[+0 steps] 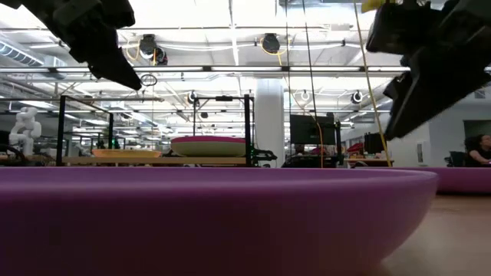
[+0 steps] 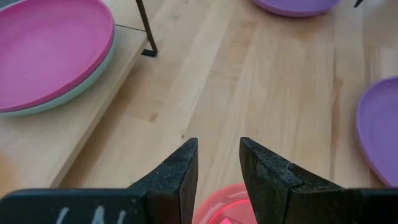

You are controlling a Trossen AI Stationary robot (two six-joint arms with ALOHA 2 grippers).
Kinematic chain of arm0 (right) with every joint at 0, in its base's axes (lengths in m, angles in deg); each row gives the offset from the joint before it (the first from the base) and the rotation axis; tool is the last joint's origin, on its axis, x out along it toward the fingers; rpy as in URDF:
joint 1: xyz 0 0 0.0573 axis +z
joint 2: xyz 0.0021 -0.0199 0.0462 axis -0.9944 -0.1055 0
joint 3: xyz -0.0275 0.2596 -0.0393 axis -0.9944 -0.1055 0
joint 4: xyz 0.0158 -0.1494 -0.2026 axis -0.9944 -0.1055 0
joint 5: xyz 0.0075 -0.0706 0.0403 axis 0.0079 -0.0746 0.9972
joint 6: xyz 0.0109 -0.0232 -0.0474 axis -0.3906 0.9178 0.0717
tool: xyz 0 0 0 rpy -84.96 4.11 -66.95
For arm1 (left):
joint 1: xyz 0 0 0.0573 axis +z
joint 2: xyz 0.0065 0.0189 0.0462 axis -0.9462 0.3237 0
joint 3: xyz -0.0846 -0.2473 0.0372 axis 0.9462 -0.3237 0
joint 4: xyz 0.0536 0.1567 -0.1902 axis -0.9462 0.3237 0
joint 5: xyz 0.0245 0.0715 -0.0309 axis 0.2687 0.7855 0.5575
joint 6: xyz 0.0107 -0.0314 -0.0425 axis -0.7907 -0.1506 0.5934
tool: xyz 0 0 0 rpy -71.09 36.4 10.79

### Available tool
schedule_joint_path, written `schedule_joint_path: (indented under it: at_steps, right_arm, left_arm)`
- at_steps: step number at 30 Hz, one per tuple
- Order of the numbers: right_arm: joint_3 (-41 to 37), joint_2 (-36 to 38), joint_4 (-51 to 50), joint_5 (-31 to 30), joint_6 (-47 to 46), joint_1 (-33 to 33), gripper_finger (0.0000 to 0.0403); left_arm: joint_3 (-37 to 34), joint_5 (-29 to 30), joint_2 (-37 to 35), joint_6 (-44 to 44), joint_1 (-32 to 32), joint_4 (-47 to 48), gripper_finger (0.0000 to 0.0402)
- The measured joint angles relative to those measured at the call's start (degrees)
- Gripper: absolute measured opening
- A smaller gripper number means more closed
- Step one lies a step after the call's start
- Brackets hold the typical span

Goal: Place and stack plates onto a shelf
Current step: Stack the top purple plate on the pink plate on the shelf

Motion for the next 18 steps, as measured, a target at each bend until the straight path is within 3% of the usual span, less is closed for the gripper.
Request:
schedule_joint_path:
  at_steps: [9,18]
  right_arm:
    - [0.0,-0.6,-5.5,0.3,-0.9,0.9,0.0155]
    - [0.0,-4.6,-6.2,-0.9,4.2,1.6,0.0155]
  left_arm:
    - [0.0,0.0,0.0,0.0,-0.6,0.0,0.0125]
    - [0.0,0.2,0.0,0.2,-0.6,0.0,0.0125]
